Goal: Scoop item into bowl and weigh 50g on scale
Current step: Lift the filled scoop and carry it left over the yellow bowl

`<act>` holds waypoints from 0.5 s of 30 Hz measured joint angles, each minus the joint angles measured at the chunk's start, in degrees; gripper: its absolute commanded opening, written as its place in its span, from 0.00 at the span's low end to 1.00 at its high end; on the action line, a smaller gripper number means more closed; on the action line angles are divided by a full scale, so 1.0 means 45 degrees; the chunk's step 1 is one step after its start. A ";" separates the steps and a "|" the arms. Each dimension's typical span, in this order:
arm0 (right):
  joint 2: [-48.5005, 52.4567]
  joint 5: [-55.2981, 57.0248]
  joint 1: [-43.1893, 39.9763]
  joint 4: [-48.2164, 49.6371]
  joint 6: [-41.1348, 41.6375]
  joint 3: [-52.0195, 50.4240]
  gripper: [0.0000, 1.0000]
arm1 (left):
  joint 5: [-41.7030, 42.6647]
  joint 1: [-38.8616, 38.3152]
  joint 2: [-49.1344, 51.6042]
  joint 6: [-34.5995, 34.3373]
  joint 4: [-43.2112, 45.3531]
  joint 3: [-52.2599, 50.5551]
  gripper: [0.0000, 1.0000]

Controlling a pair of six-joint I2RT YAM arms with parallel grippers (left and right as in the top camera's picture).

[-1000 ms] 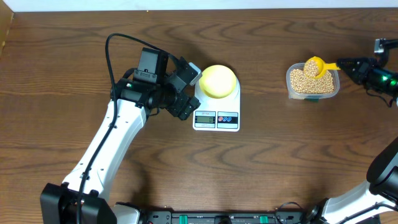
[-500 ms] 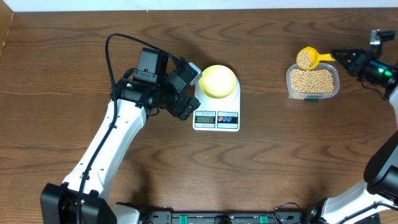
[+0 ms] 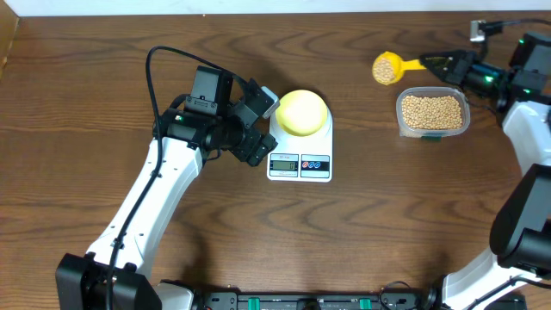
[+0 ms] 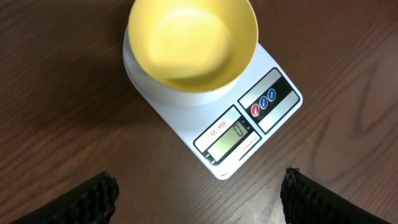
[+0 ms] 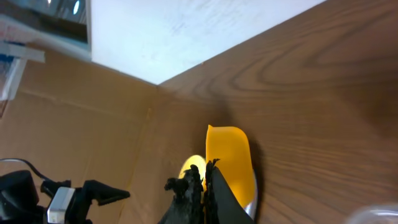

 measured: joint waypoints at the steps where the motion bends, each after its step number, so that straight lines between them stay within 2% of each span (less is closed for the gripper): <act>1: 0.0000 0.0034 0.0160 0.0102 0.0087 0.0000 0.01 | 0.0000 0.0000 0.0000 0.0000 0.0000 0.0000 0.86; 15: 0.0000 0.0743 0.2064 0.0267 0.0398 0.0000 0.01 | 0.0000 0.0000 0.0000 0.0000 0.0000 0.0000 0.86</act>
